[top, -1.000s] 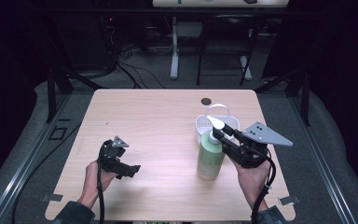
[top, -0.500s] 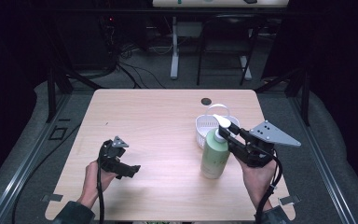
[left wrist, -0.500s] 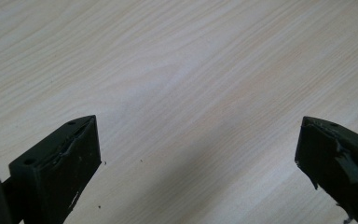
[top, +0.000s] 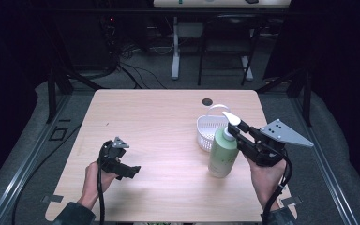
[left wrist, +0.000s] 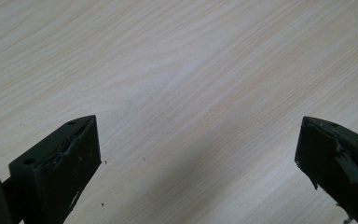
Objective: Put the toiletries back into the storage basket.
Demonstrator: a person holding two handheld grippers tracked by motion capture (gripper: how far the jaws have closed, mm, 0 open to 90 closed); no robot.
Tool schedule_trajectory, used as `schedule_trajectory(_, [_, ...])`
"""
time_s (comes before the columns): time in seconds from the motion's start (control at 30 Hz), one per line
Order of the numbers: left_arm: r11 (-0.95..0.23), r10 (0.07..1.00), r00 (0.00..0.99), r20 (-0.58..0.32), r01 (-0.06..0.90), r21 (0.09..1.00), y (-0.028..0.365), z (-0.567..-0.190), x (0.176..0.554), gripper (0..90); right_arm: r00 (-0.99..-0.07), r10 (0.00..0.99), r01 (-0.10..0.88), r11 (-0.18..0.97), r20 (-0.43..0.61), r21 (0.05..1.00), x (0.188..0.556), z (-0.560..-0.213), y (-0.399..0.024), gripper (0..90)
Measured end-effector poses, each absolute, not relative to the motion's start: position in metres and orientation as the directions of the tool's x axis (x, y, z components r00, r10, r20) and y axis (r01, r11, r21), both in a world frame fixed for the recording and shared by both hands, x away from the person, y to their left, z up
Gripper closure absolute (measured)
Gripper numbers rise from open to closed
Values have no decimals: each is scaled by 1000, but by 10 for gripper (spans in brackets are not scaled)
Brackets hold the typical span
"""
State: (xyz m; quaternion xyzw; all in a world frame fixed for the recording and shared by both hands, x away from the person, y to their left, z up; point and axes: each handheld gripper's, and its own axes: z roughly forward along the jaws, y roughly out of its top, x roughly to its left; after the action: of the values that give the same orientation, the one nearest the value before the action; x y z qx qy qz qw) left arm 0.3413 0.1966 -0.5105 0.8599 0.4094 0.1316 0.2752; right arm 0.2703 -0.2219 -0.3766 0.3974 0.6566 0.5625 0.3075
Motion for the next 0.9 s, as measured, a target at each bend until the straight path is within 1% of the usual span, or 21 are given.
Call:
schedule_trajectory(0.3, [-512,777,629,0,633,581,197,-511,342,1,-470,882,172,44,43,984,271,-372,-231,680])
schedule_trajectory(0.9, [-517,777,630,4,634,576,197,-512,342,2,-454,890,174,37,47,984,273,-361,-244,680])
